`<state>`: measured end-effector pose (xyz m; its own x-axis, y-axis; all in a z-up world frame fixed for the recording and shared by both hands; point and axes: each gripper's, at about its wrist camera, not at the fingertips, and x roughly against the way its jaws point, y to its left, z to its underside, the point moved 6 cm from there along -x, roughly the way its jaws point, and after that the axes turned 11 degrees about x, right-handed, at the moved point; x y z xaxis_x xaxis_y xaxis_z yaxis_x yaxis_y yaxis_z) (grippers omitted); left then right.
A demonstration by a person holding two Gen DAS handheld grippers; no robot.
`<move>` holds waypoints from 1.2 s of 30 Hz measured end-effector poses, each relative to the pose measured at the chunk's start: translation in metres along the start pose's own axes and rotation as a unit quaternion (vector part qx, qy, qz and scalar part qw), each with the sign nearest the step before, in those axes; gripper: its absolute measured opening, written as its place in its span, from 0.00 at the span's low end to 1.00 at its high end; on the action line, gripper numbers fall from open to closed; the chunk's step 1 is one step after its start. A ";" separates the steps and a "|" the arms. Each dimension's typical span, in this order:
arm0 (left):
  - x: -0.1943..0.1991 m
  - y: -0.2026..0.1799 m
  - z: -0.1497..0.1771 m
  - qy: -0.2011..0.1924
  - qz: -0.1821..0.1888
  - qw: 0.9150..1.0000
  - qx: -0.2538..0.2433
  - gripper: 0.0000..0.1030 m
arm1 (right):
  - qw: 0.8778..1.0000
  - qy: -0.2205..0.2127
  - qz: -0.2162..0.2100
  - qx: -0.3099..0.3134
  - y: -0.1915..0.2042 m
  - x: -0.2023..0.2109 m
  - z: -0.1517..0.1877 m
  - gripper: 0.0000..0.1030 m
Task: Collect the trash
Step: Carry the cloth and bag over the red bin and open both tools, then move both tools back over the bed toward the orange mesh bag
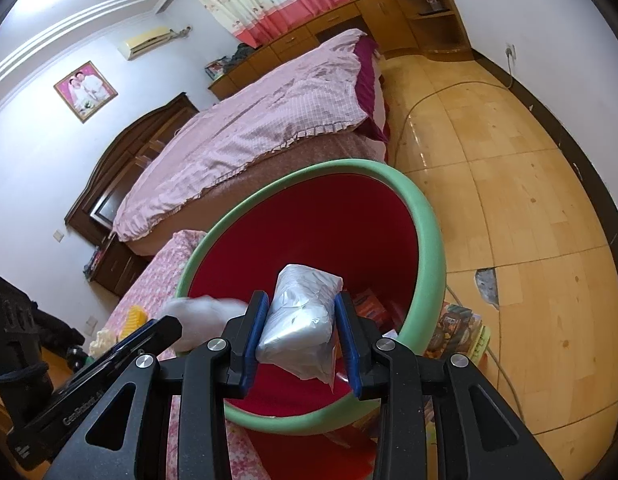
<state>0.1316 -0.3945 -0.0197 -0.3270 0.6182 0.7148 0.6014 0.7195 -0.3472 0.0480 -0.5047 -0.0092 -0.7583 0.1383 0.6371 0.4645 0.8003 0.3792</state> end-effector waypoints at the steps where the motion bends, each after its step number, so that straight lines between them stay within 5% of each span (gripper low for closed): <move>1: 0.000 0.001 0.000 0.000 0.000 1.000 0.001 0.44 | 1.000 0.001 0.000 0.001 0.000 -0.001 0.000 0.35; 19: 0.025 0.022 0.000 -0.013 -0.005 0.999 0.036 0.44 | 1.000 -0.007 -0.008 0.016 0.013 0.001 -0.003 0.44; 36: 0.093 0.072 0.009 -0.058 -0.043 0.994 0.083 0.44 | 0.999 -0.013 -0.033 0.027 0.045 0.023 0.008 0.49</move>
<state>0.1378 -0.2820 0.0159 -0.4597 0.5773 0.6748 0.4424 0.8078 -0.3896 0.0480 -0.4613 0.0174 -0.7977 0.0989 0.5949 0.3888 0.8383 0.3821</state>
